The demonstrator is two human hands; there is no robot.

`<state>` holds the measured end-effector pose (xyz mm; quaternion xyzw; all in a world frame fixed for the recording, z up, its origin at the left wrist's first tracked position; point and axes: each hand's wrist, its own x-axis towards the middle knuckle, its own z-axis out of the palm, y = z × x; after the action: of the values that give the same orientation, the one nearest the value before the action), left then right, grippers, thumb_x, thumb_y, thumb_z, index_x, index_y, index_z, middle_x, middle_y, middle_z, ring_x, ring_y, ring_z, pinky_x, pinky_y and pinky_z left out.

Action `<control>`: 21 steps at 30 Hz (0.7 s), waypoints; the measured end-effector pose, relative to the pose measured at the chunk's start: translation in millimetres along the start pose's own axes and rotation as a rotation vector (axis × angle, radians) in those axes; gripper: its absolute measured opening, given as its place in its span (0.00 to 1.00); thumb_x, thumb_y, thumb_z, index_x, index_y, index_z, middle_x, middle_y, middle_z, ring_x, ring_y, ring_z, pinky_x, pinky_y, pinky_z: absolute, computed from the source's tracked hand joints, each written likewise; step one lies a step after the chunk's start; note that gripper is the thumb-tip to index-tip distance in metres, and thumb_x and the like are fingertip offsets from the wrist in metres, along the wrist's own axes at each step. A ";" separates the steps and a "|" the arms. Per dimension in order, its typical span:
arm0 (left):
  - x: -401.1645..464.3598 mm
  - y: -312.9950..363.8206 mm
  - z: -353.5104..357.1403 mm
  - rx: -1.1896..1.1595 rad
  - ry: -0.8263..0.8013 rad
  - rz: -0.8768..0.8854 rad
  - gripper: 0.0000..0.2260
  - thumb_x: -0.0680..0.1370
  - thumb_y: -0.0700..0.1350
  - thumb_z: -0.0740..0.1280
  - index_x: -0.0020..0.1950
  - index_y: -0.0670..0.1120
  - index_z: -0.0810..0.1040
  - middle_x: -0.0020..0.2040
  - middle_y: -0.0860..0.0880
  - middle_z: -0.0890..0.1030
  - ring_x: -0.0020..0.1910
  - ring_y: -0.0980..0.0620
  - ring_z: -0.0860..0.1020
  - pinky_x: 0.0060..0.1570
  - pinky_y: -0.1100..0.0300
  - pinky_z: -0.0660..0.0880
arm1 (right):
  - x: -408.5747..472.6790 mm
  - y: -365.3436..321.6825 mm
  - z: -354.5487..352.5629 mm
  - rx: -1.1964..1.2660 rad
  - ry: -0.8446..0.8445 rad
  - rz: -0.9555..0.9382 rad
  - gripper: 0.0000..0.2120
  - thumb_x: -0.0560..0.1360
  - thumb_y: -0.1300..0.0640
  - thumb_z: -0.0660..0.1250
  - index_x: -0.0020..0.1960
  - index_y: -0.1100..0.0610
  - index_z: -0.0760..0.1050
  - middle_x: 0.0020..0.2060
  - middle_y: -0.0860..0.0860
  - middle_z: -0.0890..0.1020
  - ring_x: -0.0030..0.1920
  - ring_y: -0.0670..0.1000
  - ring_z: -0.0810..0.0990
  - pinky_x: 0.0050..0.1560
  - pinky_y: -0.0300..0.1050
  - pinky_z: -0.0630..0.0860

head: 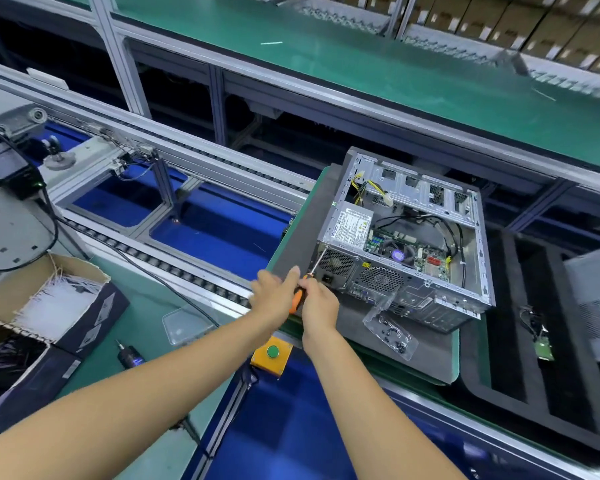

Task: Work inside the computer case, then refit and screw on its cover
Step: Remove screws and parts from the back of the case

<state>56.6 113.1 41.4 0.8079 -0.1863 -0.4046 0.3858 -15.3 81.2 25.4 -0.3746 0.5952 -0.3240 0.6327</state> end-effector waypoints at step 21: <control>-11.9 1.0 18.3 -0.365 -0.292 -0.079 0.19 0.83 0.60 0.56 0.44 0.46 0.70 0.25 0.50 0.62 0.22 0.51 0.58 0.23 0.63 0.56 | 176.5 -156.0 -30.4 -1.495 -0.162 -0.679 0.28 0.83 0.42 0.54 0.75 0.59 0.67 0.72 0.60 0.69 0.71 0.64 0.69 0.69 0.59 0.64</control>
<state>34.9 111.1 41.3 0.6644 -0.1321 -0.5591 0.4780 -25.7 -152.0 69.2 -0.8787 0.4606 0.0123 0.1250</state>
